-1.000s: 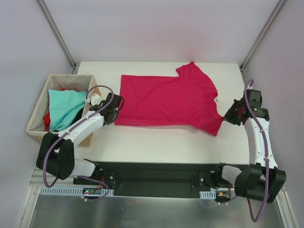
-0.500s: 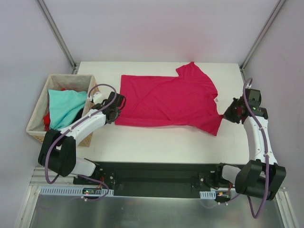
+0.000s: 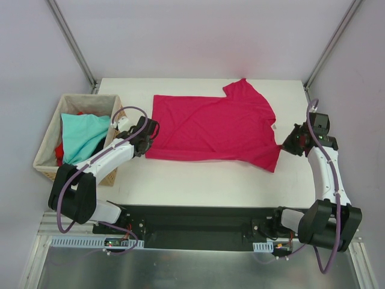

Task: Fold and stack the t-shirts

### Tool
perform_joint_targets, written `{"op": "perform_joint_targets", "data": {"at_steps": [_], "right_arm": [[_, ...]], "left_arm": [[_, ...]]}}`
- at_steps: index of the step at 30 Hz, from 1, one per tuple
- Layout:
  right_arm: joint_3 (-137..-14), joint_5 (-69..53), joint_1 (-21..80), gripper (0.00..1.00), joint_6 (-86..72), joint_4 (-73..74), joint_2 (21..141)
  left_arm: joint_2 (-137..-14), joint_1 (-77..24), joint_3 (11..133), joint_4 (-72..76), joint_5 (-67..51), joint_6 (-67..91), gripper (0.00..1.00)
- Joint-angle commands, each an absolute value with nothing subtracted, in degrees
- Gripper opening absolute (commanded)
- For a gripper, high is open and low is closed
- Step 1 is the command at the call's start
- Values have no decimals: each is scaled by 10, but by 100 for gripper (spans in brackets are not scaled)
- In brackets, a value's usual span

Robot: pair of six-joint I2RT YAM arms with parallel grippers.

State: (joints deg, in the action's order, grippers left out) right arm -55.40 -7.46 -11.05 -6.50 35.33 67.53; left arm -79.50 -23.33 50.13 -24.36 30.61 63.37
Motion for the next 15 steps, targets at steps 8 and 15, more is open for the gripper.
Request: {"op": "perform_joint_targets", "data": {"at_steps": [8,15], "right_arm": [[-560,-68,-108,0,-62,339,657],[-556,-44,-108,0,-51,343,656]], "left_arm": [[-781,-239,514,-246,323,621,0],[-780,-239,514,-242,330,600,0]]}}
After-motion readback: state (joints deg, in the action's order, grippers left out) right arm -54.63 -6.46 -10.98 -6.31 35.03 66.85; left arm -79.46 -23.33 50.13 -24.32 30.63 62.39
